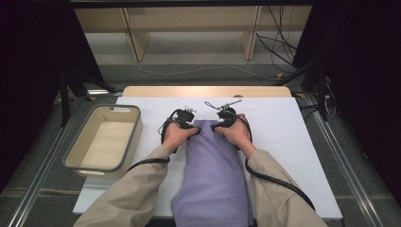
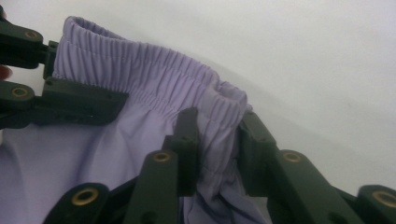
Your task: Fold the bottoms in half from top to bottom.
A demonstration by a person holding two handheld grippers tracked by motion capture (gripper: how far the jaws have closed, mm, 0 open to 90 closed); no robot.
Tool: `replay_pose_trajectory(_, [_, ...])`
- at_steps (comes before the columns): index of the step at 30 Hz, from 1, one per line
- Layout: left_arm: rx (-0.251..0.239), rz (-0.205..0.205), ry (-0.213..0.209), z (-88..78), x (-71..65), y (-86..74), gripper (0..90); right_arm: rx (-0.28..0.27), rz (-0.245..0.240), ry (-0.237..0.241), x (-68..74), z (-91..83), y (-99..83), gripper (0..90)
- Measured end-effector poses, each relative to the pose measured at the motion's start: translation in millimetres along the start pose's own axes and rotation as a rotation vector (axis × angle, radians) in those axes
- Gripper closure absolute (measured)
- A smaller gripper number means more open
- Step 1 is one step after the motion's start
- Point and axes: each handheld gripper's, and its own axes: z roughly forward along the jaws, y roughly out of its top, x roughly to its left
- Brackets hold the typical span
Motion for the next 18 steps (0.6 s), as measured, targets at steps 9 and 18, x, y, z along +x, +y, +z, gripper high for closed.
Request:
replay_pose_trajectory(9, [-0.077, -0.007, -0.017, -2.6, 0.3, -9.9, 75.0, -0.064, -0.043, 0.002, 1.2, -1.7, -8.3, 76.5])
replay_pose_trajectory(18, [-0.105, -0.010, -0.035, -7.8, -1.4, -6.8, 75.4, -0.101, -0.044, 0.022, -1.5, -9.7, -7.9, 76.8])
